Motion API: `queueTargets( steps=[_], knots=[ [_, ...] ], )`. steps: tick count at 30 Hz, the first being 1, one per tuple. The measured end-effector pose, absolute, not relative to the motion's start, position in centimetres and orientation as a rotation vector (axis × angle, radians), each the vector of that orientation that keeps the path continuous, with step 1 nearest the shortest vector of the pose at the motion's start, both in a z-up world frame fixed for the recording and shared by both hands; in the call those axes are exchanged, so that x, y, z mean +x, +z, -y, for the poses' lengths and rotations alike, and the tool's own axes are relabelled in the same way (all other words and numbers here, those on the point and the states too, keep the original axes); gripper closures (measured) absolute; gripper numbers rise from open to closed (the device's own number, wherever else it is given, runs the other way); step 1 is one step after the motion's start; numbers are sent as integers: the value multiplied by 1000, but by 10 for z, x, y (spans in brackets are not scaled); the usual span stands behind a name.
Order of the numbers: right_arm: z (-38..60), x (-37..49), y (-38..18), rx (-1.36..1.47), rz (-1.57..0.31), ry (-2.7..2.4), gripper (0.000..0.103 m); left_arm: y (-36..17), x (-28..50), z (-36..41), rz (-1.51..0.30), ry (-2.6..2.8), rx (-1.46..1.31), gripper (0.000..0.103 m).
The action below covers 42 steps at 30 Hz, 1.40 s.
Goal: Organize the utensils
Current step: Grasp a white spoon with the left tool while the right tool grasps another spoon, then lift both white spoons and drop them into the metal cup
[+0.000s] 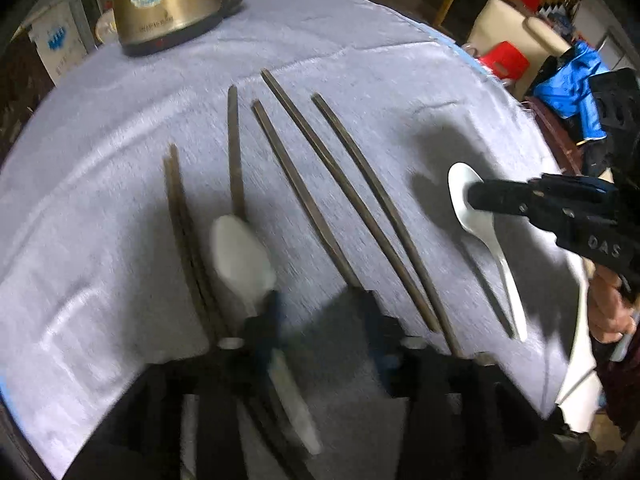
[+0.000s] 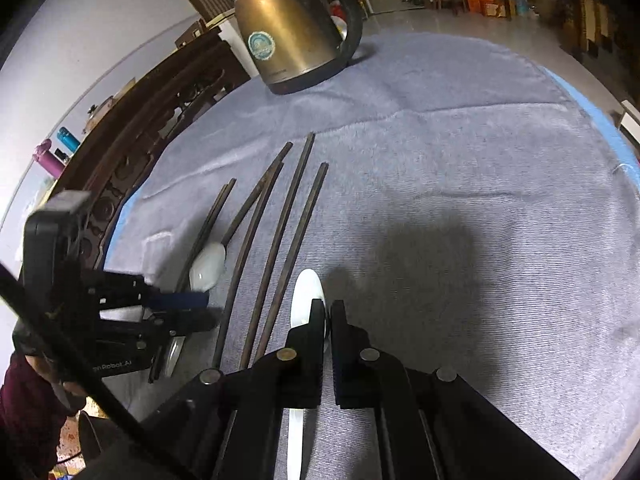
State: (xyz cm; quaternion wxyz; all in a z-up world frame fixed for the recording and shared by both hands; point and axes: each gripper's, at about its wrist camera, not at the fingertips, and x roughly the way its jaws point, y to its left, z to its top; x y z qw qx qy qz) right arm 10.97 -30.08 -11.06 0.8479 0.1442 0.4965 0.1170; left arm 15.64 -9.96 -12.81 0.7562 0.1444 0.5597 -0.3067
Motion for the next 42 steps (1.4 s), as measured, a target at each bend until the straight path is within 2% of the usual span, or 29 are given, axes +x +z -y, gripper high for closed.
queueTargets(
  steps=[8,18,20,22,24,26,29,31,38,42],
  knots=[
    [298,114,-120,220,-1101,196,100,-113,168,66,-1179,-600,252,50],
    [285,119,-126,198,-1138,213,96,-132,190,91,-1197,-510,358,49],
    [281,121,-126,189,-1151,210,96,-131,195,89,-1184,-514,330,52],
    [280,124,-125,186,-1166,211,96,-130,198,85,-1182,-504,311,64],
    [279,130,-125,184,-1182,213,91,-129,200,82,-1185,-504,287,70],
    [277,136,-125,185,-1189,221,91,-129,199,79,-1187,-511,270,70],
    [271,140,-125,159,-1181,228,93,-128,193,77,-1179,-505,287,70],
    [267,139,-124,135,-1178,208,99,-126,184,75,-1172,-511,273,70],
    [265,112,-101,163,-1077,200,100,-102,163,56,-1095,-540,184,70],
    [266,89,-78,200,-968,199,100,-69,137,38,-975,-502,117,70]
  ],
)
